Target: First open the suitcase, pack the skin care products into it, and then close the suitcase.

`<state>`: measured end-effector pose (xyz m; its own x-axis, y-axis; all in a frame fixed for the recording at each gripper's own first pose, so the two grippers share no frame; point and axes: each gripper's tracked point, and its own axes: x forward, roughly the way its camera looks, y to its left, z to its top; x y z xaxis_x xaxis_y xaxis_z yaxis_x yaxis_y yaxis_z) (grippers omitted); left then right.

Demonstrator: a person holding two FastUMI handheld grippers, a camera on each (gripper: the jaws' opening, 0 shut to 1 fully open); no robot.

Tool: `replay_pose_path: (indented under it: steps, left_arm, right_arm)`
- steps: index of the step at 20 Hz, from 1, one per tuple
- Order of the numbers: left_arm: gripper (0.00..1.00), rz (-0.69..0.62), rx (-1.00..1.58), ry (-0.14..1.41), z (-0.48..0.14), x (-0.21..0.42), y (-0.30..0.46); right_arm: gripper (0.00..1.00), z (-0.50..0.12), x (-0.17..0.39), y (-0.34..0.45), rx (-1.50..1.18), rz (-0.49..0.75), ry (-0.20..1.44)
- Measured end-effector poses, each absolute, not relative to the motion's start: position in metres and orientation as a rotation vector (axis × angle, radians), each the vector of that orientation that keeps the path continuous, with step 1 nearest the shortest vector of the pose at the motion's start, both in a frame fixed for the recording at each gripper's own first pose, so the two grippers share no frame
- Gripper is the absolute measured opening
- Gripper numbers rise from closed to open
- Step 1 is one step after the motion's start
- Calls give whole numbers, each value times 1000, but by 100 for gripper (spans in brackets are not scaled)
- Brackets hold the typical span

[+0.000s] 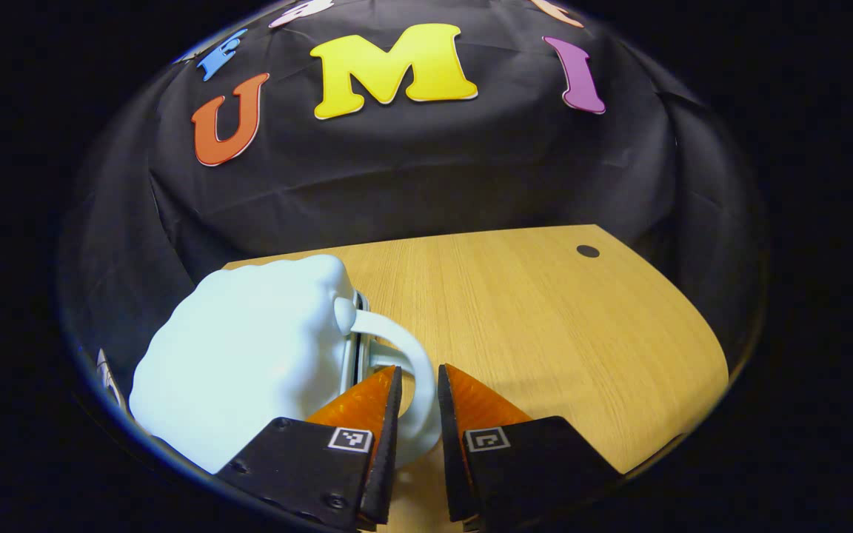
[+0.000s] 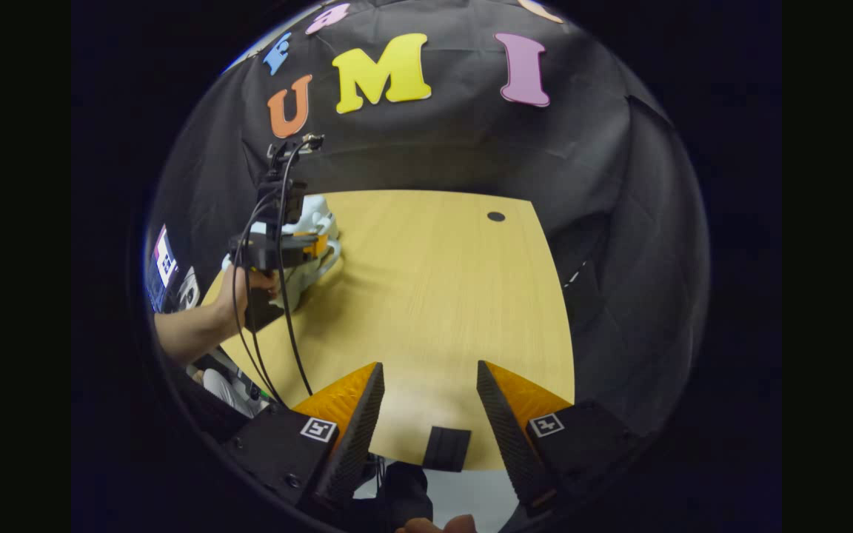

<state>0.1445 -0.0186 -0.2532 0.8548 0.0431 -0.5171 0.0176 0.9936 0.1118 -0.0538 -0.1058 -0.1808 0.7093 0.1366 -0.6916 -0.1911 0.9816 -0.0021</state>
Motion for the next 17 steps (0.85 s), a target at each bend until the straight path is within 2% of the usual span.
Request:
replay_pose_path:
  steps: [1,2,3,4,5,7,8,14,17]
  left_arm:
    - [32,18,100,518,-239,139,-14]
    - [36,14,79,497,-228,133,-13]
    - [47,9,59,475,-214,126,-12]
    - [42,9,50,449,-195,119,-10]
    - [46,17,50,414,-172,109,-6]
    - [83,31,68,314,-117,93,0]
    - [91,36,73,233,-75,83,5]
    - [93,51,62,-2,45,52,15]
    - [94,25,65,-70,68,38,9]
  right_arm:
    - [76,-174,-47,-98,-69,184,729]
    - [76,-169,-40,-92,-66,182,702]
    - [76,-162,-31,-85,-57,177,666]
    - [76,-148,-21,-75,-45,173,618]
    - [76,-133,-11,-66,-37,168,562]
    - [76,-94,10,-47,-24,158,428]
    - [76,-60,22,-32,-17,153,328]
    - [76,48,33,9,-50,119,11]
    - [76,57,21,20,-37,71,-32]
